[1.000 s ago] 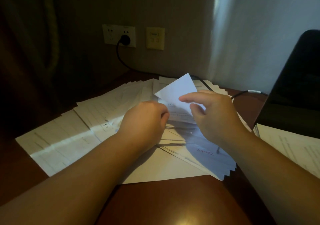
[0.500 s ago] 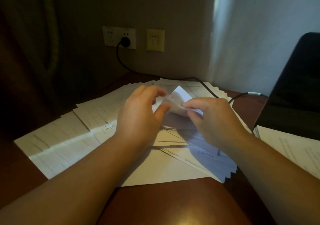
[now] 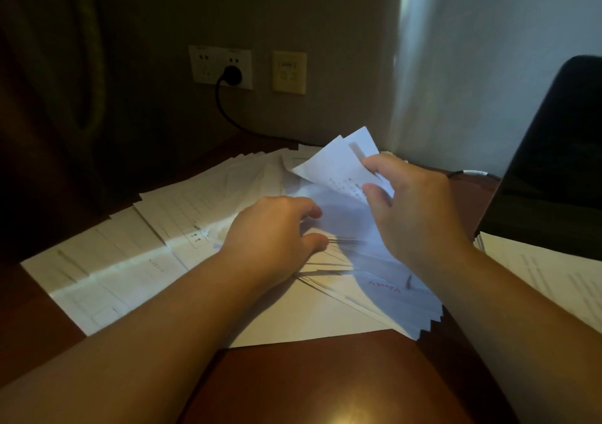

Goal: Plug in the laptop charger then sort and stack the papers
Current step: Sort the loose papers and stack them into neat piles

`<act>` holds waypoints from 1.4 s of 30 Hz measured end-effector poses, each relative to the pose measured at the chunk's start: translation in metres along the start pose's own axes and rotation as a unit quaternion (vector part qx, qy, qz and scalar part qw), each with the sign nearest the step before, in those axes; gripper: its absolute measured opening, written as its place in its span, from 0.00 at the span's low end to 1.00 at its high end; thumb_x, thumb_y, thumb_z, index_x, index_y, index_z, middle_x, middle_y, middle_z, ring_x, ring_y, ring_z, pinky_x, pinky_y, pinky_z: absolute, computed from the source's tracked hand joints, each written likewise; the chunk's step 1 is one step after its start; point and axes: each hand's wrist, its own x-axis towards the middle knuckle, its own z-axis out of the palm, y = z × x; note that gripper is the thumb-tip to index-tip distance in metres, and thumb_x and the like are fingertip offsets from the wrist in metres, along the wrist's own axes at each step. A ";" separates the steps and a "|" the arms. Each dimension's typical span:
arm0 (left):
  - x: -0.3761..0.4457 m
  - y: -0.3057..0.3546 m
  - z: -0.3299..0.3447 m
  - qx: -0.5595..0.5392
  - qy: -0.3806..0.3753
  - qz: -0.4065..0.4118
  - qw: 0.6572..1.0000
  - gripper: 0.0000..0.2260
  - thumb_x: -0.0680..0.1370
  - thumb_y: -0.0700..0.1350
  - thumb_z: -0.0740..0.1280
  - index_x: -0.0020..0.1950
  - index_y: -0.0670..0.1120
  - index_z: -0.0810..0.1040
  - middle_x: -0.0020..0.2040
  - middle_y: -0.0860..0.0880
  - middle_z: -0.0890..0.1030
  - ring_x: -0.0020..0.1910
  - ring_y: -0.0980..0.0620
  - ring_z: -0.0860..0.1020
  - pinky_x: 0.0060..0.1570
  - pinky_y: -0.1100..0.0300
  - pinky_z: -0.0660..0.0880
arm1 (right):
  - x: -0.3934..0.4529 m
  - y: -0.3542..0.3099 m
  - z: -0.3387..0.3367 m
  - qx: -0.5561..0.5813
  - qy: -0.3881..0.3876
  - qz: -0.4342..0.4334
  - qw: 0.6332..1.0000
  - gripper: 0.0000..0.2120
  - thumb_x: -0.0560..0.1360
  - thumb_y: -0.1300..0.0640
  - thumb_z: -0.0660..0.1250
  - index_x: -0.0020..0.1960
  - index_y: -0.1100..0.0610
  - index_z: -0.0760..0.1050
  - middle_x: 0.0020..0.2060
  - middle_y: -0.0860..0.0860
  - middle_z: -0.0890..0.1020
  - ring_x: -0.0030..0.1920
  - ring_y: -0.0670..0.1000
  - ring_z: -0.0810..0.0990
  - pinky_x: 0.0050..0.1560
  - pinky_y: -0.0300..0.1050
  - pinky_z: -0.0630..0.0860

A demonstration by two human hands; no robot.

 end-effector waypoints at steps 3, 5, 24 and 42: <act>0.001 -0.001 0.000 0.013 -0.001 0.008 1.000 0.16 0.77 0.57 0.70 0.64 0.59 0.79 0.63 0.56 0.80 0.57 0.53 0.78 0.57 0.55 0.77 | 0.000 -0.001 -0.001 -0.007 0.005 -0.002 1.000 0.13 0.79 0.61 0.66 0.63 0.54 0.78 0.54 0.50 0.83 0.45 0.43 0.72 0.38 0.15 0.62; 0.001 -0.001 -0.001 0.016 -0.007 0.010 1.000 0.13 0.77 0.56 0.70 0.62 0.60 0.81 0.61 0.56 0.81 0.55 0.54 0.78 0.56 0.54 0.77 | -0.001 -0.002 -0.001 -0.014 0.009 -0.006 1.000 0.14 0.79 0.60 0.66 0.64 0.54 0.78 0.55 0.50 0.83 0.46 0.42 0.72 0.36 0.15 0.63; 0.012 -0.006 0.010 -0.025 0.119 0.046 0.992 0.08 0.80 0.45 0.65 0.52 0.48 0.84 0.47 0.48 0.82 0.45 0.51 0.79 0.46 0.51 0.79 | 0.001 0.002 0.002 0.008 -0.050 -0.029 0.998 0.20 0.80 0.63 0.64 0.65 0.43 0.69 0.56 0.48 0.78 0.49 0.47 0.76 0.42 0.30 0.72; -0.002 0.004 -0.007 -0.047 0.072 -0.004 0.996 0.15 0.76 0.53 0.72 0.62 0.58 0.75 0.62 0.56 0.76 0.57 0.55 0.77 0.52 0.60 0.76 | -0.001 -0.006 0.000 -0.009 -0.065 -0.019 0.998 0.28 0.79 0.63 0.64 0.73 0.41 0.63 0.48 0.46 0.76 0.41 0.48 0.77 0.43 0.40 0.78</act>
